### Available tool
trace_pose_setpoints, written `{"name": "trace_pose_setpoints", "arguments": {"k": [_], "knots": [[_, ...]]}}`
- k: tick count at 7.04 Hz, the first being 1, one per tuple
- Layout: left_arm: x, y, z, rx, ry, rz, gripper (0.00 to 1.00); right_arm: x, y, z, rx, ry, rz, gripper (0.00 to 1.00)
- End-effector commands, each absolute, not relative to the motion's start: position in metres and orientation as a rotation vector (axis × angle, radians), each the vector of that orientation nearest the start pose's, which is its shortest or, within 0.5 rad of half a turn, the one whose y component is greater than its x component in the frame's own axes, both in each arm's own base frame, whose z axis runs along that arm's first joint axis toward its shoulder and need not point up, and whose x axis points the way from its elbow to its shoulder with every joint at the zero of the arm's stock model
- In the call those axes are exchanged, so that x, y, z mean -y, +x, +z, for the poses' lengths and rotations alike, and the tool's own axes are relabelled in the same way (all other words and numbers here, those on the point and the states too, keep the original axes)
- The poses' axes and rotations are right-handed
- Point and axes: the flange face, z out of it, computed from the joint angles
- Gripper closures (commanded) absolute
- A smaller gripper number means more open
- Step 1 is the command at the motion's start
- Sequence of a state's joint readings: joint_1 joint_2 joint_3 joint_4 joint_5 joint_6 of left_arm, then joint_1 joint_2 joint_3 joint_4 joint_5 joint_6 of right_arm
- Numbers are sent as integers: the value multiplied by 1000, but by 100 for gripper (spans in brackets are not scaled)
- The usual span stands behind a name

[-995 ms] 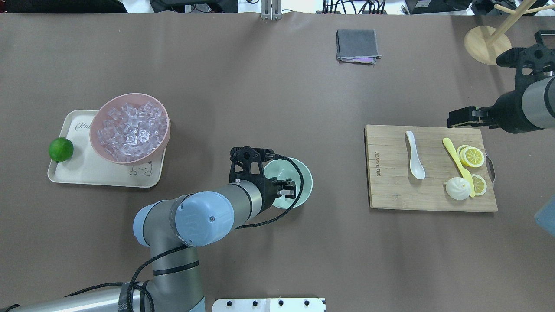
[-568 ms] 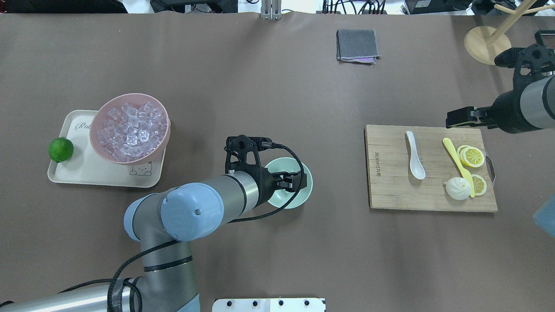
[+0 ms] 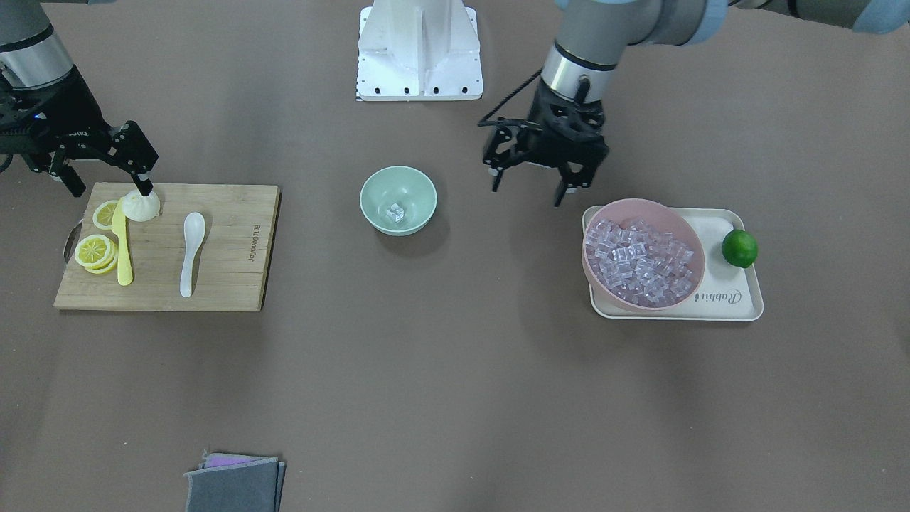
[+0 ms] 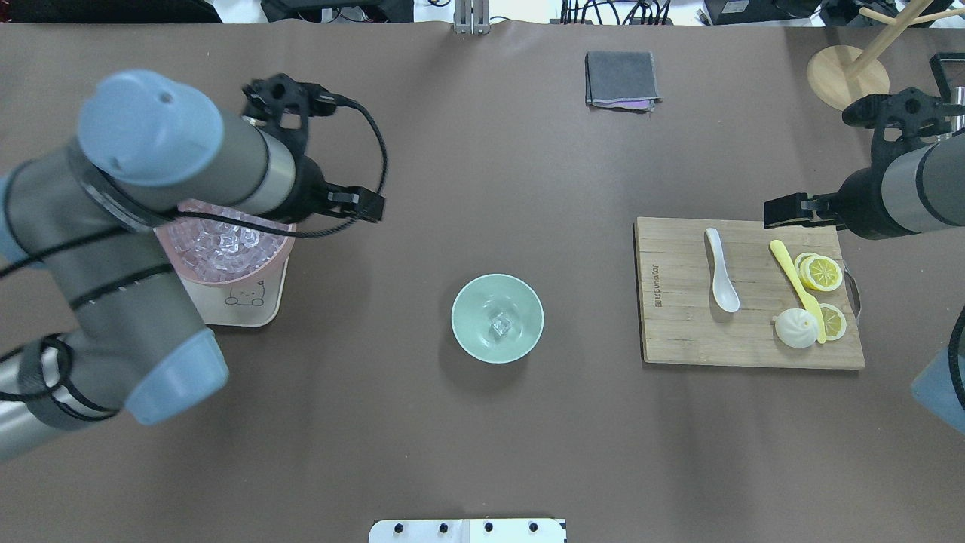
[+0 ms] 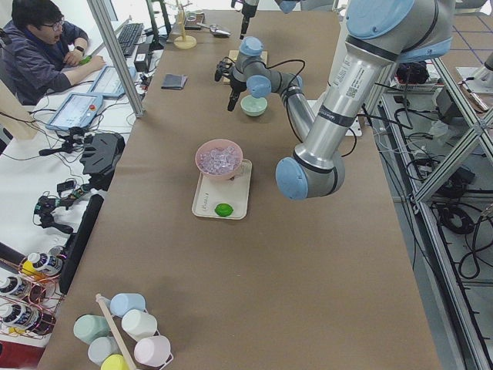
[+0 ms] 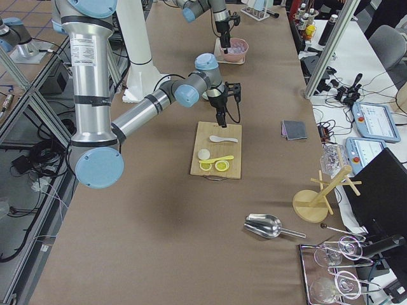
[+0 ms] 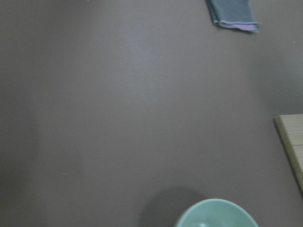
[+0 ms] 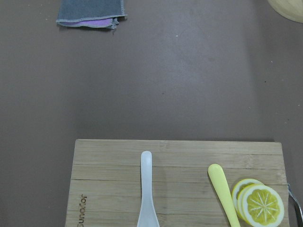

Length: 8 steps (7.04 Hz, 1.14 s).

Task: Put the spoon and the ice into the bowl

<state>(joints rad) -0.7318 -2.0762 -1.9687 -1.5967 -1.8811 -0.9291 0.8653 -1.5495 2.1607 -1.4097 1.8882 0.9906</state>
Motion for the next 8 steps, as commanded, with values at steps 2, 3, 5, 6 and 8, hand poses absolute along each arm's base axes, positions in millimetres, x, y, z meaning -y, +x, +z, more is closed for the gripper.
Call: {"name": "trace_pose_setpoints", "arguments": {"k": [2,3,5,6,8], "knots": [[529,160,332,-640,338,252,1,417,-254,371,722,298,142,0],[545,81,379,-584,353,324,1,426,-271,380,731,315,144,0],[555,-9,445,-558,351,417,1,440,-304,413,757,345,140,0],[552,-16,452,-557,346,414,1,444,-317,433,748,357,136,0],[551,-16,454,-558,341,413,1,455,-344,455,750,383,126,0]]}}
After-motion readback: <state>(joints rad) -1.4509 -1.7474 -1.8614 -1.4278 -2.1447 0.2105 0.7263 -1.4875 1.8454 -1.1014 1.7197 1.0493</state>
